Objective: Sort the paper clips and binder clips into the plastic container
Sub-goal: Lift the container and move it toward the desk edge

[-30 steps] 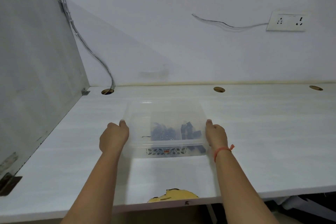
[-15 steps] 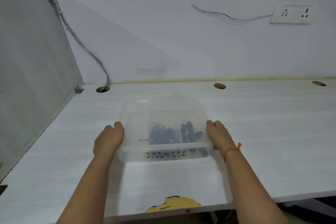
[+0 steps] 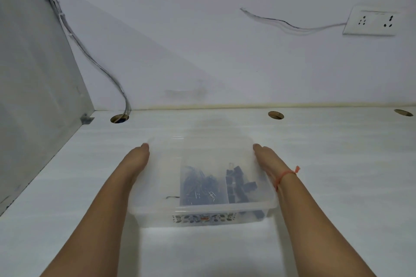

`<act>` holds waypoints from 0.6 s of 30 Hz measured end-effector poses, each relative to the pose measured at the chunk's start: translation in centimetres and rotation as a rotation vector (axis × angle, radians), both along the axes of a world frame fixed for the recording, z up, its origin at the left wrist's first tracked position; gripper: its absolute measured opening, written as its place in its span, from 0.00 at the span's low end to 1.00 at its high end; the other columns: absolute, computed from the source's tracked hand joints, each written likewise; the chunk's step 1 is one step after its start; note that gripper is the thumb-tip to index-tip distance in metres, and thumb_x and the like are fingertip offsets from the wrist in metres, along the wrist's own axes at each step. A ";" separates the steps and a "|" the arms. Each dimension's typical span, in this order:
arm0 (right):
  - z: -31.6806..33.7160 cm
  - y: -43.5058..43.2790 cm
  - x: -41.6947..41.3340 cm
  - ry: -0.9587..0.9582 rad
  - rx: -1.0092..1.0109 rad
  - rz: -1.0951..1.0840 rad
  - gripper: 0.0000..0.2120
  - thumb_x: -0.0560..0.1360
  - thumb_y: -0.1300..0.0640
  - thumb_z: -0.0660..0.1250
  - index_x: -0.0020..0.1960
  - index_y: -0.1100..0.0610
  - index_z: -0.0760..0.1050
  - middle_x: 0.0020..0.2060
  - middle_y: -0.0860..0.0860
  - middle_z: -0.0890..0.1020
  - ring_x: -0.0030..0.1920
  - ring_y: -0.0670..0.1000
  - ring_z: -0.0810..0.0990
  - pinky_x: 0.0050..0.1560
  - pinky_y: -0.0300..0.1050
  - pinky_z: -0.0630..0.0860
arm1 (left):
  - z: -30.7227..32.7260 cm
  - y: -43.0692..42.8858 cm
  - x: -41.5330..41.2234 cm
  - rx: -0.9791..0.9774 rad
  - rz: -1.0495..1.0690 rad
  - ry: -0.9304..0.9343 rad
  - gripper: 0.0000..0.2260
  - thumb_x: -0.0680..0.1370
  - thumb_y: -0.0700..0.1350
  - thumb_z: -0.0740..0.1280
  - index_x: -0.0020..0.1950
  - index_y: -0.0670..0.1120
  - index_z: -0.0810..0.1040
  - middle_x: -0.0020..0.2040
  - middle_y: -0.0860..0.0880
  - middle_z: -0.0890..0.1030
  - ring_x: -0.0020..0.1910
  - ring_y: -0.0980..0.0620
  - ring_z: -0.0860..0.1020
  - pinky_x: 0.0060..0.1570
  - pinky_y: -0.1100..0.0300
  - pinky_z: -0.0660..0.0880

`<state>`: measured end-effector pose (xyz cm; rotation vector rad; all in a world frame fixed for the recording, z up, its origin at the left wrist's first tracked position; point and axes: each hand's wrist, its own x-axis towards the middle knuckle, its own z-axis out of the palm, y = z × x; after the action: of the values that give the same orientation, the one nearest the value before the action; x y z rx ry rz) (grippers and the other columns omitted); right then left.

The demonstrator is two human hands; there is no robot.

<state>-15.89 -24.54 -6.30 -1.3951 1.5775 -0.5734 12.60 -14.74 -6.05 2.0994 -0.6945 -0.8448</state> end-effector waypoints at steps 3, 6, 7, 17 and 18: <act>-0.5 -0.5 -0.2 -0.028 0.029 0.004 0.19 0.76 0.48 0.53 0.51 0.64 0.72 0.62 0.62 0.73 0.45 0.57 0.75 0.56 0.50 0.72 | -0.6 -0.2 0.9 -0.003 -0.015 0.015 0.24 0.82 0.52 0.48 0.73 0.38 0.63 0.73 0.40 0.66 0.70 0.40 0.66 0.68 0.49 0.62; 0.6 -2.3 0.2 -0.026 0.071 0.001 0.07 0.76 0.57 0.53 0.44 0.58 0.67 0.36 0.55 0.71 0.36 0.52 0.69 0.39 0.43 0.67 | -0.4 -0.8 2.0 0.021 -0.040 0.005 0.23 0.80 0.52 0.50 0.69 0.39 0.67 0.60 0.41 0.73 0.58 0.41 0.72 0.57 0.50 0.69; 1.2 -3.0 0.6 -0.009 0.057 -0.001 0.08 0.77 0.56 0.53 0.45 0.57 0.68 0.38 0.54 0.72 0.38 0.52 0.70 0.43 0.44 0.70 | 0.1 -1.2 2.2 0.027 -0.035 -0.016 0.22 0.79 0.52 0.52 0.66 0.39 0.68 0.54 0.42 0.73 0.53 0.42 0.72 0.52 0.51 0.69; -0.2 -6.6 2.3 0.082 -0.011 0.073 0.16 0.78 0.48 0.55 0.44 0.58 0.75 0.53 0.57 0.75 0.58 0.58 0.73 0.70 0.56 0.63 | -0.3 -4.8 3.3 -0.003 0.047 0.048 0.28 0.78 0.55 0.61 0.71 0.38 0.65 0.68 0.39 0.71 0.65 0.39 0.71 0.60 0.50 0.68; -0.2 -6.8 2.5 0.083 -0.021 0.082 0.16 0.79 0.49 0.55 0.47 0.59 0.75 0.52 0.57 0.74 0.55 0.57 0.72 0.69 0.53 0.64 | -0.2 -4.9 3.1 0.009 0.046 0.035 0.28 0.78 0.55 0.60 0.71 0.37 0.65 0.69 0.39 0.70 0.66 0.39 0.70 0.59 0.50 0.67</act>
<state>-13.43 -31.38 -6.49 -1.5090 1.5759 -0.4894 15.73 -19.67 -6.27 2.0958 -0.6227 -0.8586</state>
